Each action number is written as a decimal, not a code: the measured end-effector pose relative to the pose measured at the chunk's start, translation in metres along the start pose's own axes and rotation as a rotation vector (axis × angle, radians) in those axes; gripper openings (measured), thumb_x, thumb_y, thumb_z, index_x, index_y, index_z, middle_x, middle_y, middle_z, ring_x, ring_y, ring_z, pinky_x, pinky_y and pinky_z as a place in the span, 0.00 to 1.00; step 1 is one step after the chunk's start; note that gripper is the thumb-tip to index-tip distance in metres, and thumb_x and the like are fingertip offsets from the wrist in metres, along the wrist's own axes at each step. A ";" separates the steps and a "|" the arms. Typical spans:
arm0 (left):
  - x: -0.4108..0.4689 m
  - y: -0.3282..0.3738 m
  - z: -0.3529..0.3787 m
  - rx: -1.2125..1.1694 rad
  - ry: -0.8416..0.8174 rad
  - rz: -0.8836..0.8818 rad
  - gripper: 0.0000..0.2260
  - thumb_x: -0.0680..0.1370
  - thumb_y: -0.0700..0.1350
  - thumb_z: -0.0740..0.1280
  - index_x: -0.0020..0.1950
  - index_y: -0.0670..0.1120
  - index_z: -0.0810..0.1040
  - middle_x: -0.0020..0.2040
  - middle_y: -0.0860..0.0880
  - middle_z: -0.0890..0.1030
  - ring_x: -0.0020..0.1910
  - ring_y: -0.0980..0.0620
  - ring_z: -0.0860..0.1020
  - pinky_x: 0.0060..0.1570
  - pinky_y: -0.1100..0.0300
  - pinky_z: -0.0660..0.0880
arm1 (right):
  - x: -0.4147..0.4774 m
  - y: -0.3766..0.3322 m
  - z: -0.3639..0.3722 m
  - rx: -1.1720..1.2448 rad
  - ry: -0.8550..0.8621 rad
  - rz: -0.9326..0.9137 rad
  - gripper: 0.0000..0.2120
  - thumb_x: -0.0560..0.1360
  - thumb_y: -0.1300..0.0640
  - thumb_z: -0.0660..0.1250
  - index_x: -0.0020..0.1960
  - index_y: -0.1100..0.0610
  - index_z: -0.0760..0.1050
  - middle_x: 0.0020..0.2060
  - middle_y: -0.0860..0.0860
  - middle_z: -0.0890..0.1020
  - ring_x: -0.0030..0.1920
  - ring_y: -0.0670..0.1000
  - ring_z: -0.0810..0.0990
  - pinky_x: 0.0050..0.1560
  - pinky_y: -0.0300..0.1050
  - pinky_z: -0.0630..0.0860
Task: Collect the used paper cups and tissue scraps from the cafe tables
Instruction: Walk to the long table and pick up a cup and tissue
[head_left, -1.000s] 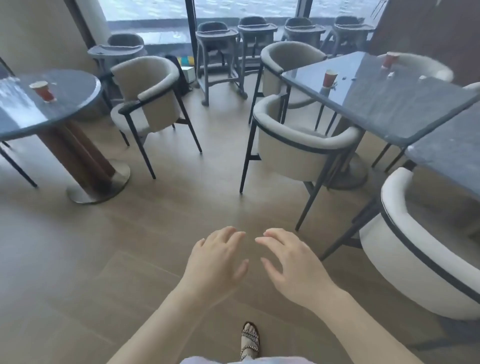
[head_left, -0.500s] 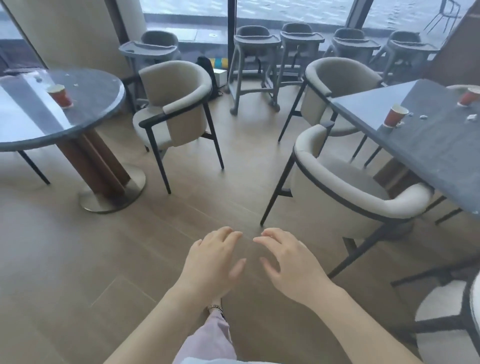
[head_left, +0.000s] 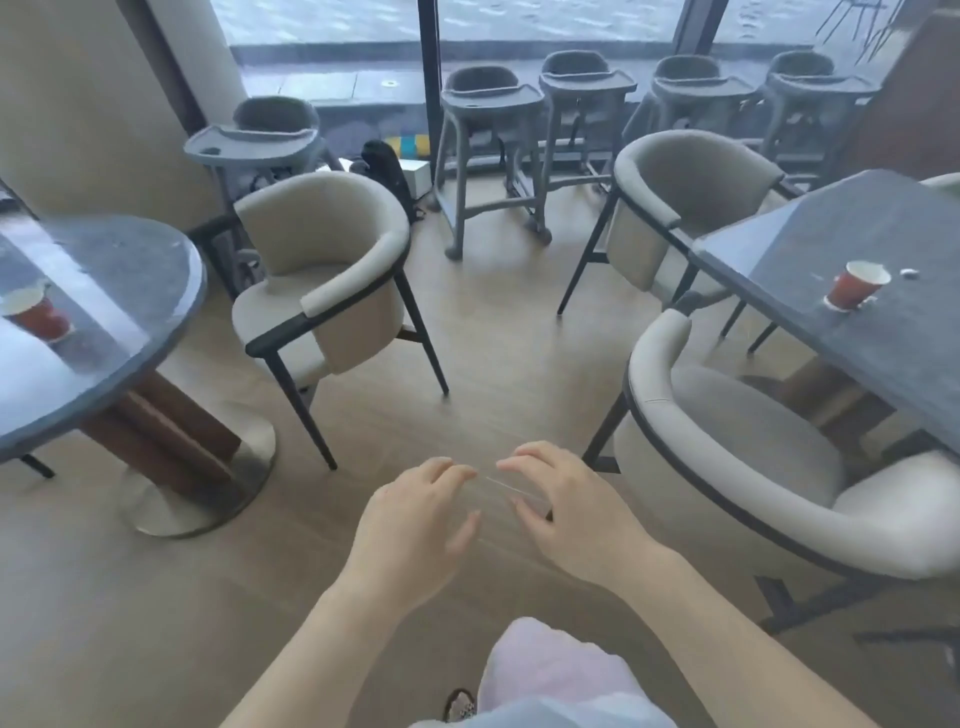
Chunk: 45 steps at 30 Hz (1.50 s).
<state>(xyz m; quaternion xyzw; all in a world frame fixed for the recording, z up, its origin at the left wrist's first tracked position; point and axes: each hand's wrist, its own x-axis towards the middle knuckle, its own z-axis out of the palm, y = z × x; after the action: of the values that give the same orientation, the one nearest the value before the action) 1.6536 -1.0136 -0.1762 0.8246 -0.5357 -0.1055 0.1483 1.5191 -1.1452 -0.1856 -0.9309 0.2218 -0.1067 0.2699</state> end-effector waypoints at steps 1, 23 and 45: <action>0.015 -0.007 -0.002 -0.006 0.001 -0.007 0.18 0.76 0.54 0.60 0.65 0.55 0.70 0.64 0.57 0.72 0.60 0.55 0.73 0.55 0.59 0.72 | 0.015 0.005 -0.001 0.008 -0.006 -0.006 0.15 0.75 0.56 0.63 0.62 0.52 0.72 0.59 0.48 0.74 0.59 0.48 0.72 0.59 0.45 0.70; 0.512 0.012 -0.015 -0.029 -0.178 0.327 0.20 0.76 0.55 0.61 0.67 0.55 0.65 0.66 0.56 0.71 0.62 0.53 0.71 0.57 0.55 0.70 | 0.333 0.241 -0.138 0.083 0.228 0.302 0.11 0.76 0.52 0.63 0.58 0.50 0.74 0.55 0.43 0.74 0.55 0.44 0.73 0.56 0.35 0.68; 0.880 0.118 0.056 0.130 -0.463 0.903 0.20 0.77 0.54 0.59 0.69 0.54 0.63 0.67 0.55 0.68 0.63 0.50 0.69 0.56 0.54 0.71 | 0.481 0.460 -0.223 0.036 0.548 0.857 0.11 0.76 0.48 0.61 0.57 0.46 0.74 0.55 0.39 0.72 0.52 0.41 0.72 0.49 0.40 0.72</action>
<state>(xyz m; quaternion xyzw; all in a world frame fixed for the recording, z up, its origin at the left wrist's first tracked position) 1.8903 -1.8712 -0.1993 0.4733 -0.8628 -0.1775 0.0051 1.7070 -1.8204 -0.2149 -0.6892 0.6445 -0.2307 0.2373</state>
